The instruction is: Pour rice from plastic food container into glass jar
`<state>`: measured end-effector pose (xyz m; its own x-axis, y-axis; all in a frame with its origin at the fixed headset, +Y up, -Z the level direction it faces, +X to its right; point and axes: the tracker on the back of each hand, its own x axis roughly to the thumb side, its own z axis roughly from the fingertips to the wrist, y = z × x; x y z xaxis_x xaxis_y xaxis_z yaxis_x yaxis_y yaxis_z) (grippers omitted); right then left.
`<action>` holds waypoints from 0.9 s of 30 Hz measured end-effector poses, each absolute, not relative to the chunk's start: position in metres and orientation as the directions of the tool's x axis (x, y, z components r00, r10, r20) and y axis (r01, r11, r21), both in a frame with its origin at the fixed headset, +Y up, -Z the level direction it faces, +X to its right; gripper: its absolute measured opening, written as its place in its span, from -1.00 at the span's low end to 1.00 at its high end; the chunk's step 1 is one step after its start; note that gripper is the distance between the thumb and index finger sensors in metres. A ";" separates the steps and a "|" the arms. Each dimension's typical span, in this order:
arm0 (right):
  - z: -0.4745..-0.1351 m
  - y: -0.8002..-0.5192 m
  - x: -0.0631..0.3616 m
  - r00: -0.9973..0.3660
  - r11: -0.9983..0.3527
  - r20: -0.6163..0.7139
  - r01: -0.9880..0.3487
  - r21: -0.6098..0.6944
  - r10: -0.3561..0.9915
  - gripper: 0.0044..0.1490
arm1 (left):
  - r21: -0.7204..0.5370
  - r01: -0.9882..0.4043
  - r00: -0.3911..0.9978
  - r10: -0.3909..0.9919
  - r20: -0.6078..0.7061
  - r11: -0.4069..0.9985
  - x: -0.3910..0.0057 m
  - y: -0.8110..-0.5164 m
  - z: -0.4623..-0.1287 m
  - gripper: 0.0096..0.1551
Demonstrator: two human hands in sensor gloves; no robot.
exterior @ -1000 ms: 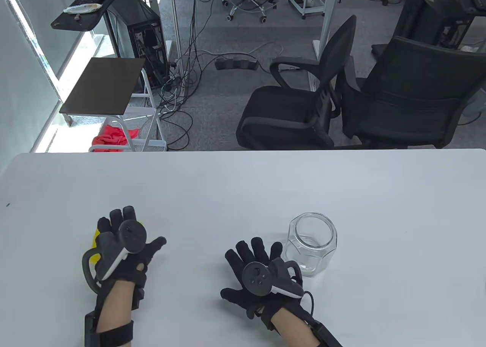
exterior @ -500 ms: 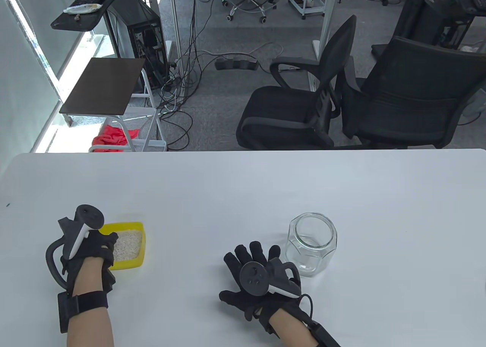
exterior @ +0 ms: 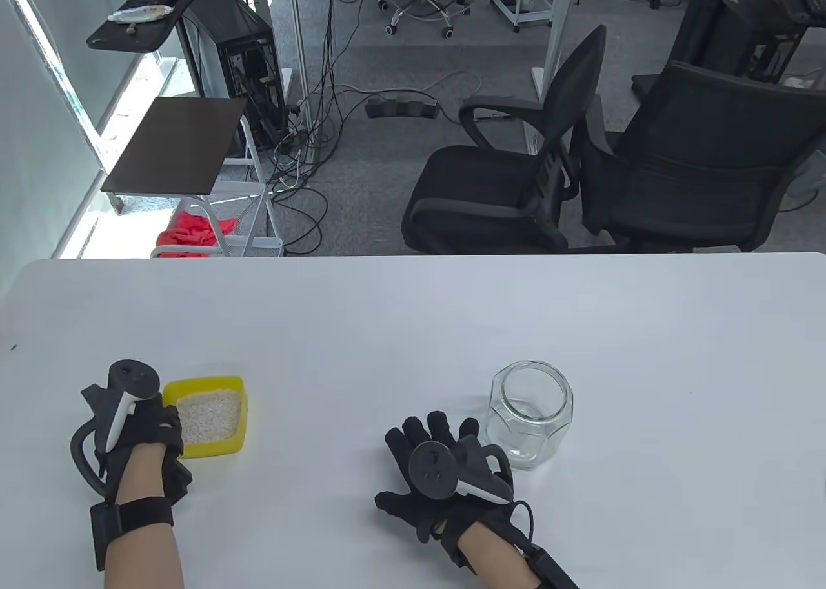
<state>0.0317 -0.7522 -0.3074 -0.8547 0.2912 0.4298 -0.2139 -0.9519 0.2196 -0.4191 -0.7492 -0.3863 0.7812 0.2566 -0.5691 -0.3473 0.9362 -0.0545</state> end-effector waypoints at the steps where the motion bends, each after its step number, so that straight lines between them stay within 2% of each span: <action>1: -0.307 -0.752 0.032 -0.855 -0.951 0.428 -0.215 0.220 0.293 0.17 | -0.058 -0.335 0.790 0.246 -0.562 0.941 -0.419 -0.749 -0.386 -0.45; 3: -0.308 -0.752 0.033 -0.855 -0.950 0.424 -0.221 0.220 0.297 0.16 | -0.058 -0.331 0.799 0.247 -0.548 0.942 -0.419 -0.748 -0.385 -0.46; 11: -0.309 -0.747 0.034 -0.849 -0.939 0.414 -0.245 0.241 0.328 0.16 | 0.068 -0.403 0.768 0.377 -0.519 0.913 -0.397 -0.727 -0.375 -0.44; 21: -0.309 -0.740 0.039 -0.771 -0.876 0.415 -0.425 0.230 0.483 0.13 | 0.081 -0.446 0.827 0.445 -0.344 0.892 -0.315 -0.701 -0.354 -0.42; 27: -0.309 -0.742 0.045 -0.625 -0.721 0.369 -0.646 0.251 0.688 0.08 | 0.089 -0.438 0.857 0.446 -0.259 0.894 -0.262 -0.696 -0.335 -0.41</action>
<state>0.0448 -0.7420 -0.3093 -0.6247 0.6881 0.3692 -0.6457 -0.7210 0.2514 -0.2622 -0.6960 -0.3354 0.8569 0.4457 -0.2591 -0.4383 0.8944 0.0889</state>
